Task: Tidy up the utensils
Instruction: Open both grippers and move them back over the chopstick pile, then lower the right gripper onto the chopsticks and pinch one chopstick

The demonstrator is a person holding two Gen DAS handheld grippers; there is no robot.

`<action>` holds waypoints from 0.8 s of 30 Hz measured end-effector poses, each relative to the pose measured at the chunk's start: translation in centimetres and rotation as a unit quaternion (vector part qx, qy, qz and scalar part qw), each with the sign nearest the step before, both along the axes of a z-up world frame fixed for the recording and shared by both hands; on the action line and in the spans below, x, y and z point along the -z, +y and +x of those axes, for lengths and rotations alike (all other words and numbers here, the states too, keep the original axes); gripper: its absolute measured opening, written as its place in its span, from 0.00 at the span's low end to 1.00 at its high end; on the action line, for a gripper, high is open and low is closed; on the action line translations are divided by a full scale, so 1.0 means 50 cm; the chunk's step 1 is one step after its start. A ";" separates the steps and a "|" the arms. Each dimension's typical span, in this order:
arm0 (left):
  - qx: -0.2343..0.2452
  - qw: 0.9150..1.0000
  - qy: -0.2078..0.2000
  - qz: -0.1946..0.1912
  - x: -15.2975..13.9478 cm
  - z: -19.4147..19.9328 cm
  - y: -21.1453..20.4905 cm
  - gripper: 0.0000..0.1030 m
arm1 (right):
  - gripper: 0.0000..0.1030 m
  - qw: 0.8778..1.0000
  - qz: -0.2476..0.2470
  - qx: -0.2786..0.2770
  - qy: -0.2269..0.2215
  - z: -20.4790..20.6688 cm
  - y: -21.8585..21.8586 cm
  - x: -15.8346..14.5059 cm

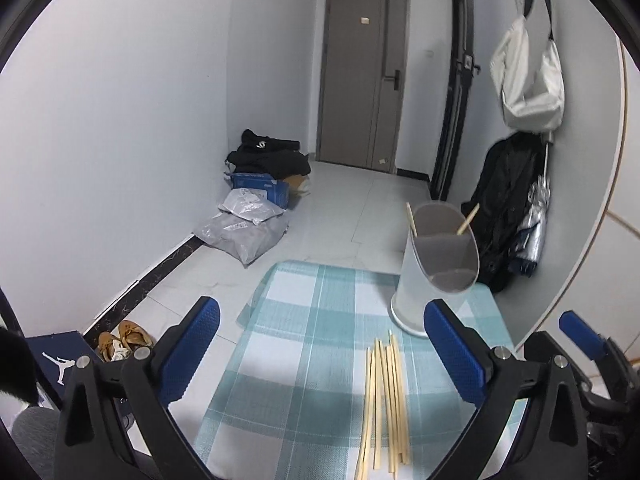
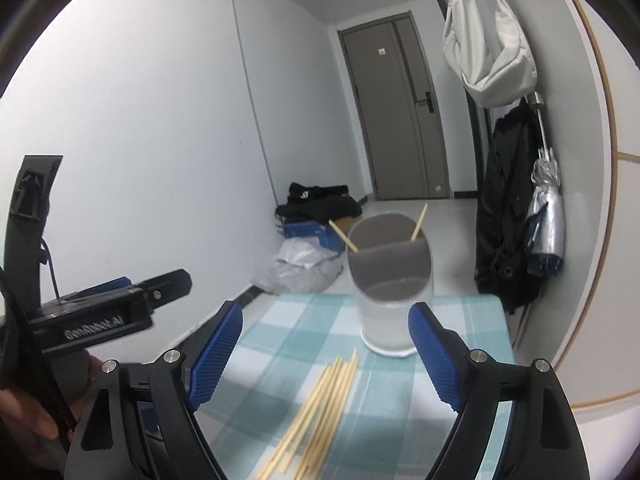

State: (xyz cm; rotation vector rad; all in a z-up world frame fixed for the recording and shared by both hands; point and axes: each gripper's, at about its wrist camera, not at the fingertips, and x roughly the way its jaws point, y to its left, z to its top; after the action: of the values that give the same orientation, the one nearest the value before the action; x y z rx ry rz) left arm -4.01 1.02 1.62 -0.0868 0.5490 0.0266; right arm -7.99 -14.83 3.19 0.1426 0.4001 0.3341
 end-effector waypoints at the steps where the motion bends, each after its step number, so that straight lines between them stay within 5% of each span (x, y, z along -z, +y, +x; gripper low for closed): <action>1: 0.004 1.000 0.001 0.005 0.007 -0.001 -0.003 0.97 | 0.83 1.000 -0.004 0.002 0.005 0.001 0.000 0.008; 5: 0.008 1.000 -0.002 0.019 0.027 0.006 -0.009 0.97 | 0.83 0.999 -0.012 0.015 0.030 0.017 -0.005 0.036; 16: 0.020 0.998 0.037 -0.038 0.061 0.063 0.039 0.97 | 0.83 0.993 -0.054 0.015 0.101 0.075 0.007 0.107; 24: 0.002 0.996 0.066 -0.064 0.078 0.105 0.084 0.97 | 0.83 0.976 -0.086 0.000 0.199 0.158 0.043 0.163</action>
State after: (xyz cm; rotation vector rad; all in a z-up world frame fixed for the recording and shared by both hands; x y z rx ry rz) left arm 1.26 5.24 -2.27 -0.2101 0.6833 -0.0062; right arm -0.11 -12.70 -4.96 0.0397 0.8240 0.2677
